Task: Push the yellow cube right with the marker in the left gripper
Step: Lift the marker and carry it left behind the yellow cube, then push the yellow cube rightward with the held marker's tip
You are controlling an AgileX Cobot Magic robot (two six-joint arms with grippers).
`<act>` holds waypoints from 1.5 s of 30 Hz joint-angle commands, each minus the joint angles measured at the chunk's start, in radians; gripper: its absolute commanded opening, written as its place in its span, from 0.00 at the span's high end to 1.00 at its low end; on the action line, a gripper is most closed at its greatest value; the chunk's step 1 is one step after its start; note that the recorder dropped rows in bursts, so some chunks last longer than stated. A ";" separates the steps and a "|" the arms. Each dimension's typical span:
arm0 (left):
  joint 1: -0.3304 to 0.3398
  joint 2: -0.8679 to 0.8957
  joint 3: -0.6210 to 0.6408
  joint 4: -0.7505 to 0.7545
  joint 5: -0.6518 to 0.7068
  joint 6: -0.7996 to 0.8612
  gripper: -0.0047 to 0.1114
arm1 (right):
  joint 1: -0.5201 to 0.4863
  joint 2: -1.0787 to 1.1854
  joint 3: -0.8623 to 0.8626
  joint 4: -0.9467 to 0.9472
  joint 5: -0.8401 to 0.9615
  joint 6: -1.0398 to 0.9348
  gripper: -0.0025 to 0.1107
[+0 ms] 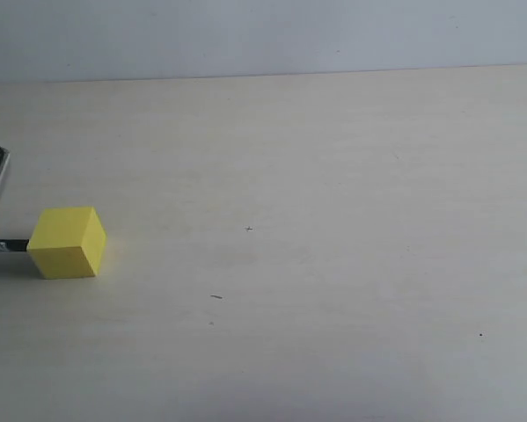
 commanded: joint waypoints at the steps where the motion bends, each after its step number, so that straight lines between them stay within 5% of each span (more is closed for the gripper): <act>1: -0.142 0.000 -0.001 0.000 0.003 -0.051 0.96 | -0.005 -0.005 0.006 -0.007 -0.004 -0.007 0.98; 4: -0.094 0.000 -0.001 0.148 0.025 -0.215 0.96 | -0.005 -0.005 0.006 -0.007 -0.004 -0.007 0.98; 9: -0.017 0.000 -0.001 0.135 0.031 -0.213 0.96 | -0.005 -0.005 0.006 -0.007 -0.004 -0.007 0.98; 18: -0.291 0.000 -0.001 0.042 -0.049 -0.169 0.96 | -0.005 -0.005 0.006 -0.007 -0.004 -0.007 0.98; 28: -0.187 0.000 -0.001 0.117 -0.001 -0.289 0.96 | -0.003 -0.005 0.006 -0.007 -0.004 -0.007 0.98; 32: -0.247 0.000 -0.001 0.061 0.004 -0.289 0.96 | -0.003 -0.005 0.006 -0.007 -0.004 -0.007 0.98; 36: -0.432 0.000 -0.001 0.023 -0.004 -0.293 0.96 | -0.003 -0.005 0.006 -0.007 -0.004 -0.007 0.98; 45: -0.353 0.000 -0.001 0.199 0.045 -0.533 0.96 | -0.003 -0.005 0.006 -0.007 -0.004 -0.007 0.98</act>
